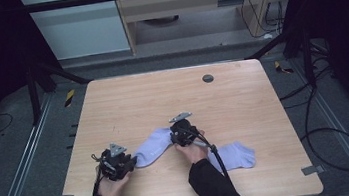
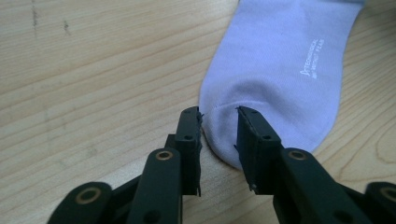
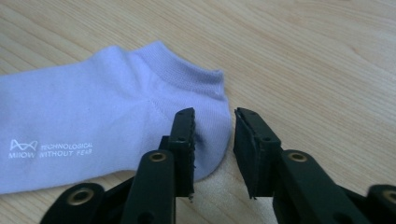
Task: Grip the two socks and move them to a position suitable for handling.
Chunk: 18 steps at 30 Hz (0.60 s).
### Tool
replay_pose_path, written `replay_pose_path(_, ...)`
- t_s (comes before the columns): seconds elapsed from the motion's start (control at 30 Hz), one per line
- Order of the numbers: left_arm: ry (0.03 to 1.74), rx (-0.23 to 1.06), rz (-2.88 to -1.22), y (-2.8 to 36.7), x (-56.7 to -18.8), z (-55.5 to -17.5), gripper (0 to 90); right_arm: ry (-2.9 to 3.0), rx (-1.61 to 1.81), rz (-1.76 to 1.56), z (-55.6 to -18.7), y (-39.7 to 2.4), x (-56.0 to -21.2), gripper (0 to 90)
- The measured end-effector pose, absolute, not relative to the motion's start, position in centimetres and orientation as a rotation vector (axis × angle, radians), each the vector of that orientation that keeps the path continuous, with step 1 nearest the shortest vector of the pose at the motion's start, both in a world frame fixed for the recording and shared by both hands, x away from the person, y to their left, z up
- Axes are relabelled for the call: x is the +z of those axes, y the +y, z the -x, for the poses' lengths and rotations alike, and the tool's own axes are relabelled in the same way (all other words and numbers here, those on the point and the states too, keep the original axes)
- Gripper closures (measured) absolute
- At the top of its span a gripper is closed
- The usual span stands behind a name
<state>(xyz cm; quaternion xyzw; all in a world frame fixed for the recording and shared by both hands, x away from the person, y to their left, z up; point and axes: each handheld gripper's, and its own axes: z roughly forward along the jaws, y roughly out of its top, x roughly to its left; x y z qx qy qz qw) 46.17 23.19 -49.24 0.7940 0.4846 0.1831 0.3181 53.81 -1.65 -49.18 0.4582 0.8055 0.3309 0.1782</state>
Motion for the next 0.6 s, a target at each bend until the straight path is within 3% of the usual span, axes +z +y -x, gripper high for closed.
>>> replay_pose_path(0.13,1.281,0.465,-2.084,23.1,-49.2,-46.2,77.6,2.284,0.937,-1.308,-53.8,-1.7,-49.5,75.1)
replay_pose_path(0.17,1.275,0.455,-2.091,23.1,-49.2,-46.3,83.9,2.284,0.944,-1.316,-53.7,-1.7,-49.5,78.4)
replay_pose_path(0.2,1.274,0.441,-2.091,23.1,-49.2,-46.3,85.9,2.294,0.954,-1.314,-53.6,-1.7,-49.5,86.3)
replay_pose_path(0.23,1.272,0.442,-2.092,23.1,-49.2,-46.4,86.8,2.297,0.955,-1.312,-53.6,-1.7,-49.4,87.3)
replay_pose_path(0.4,1.274,0.439,-2.073,23.5,-48.8,-46.4,87.7,2.308,1.004,-1.322,-53.1,-1.8,-49.0,88.0)
replay_pose_path(0.6,1.284,0.528,-2.048,24.8,-47.6,-47.1,87.8,2.297,1.066,-1.277,-50.6,-1.8,-47.5,87.6)
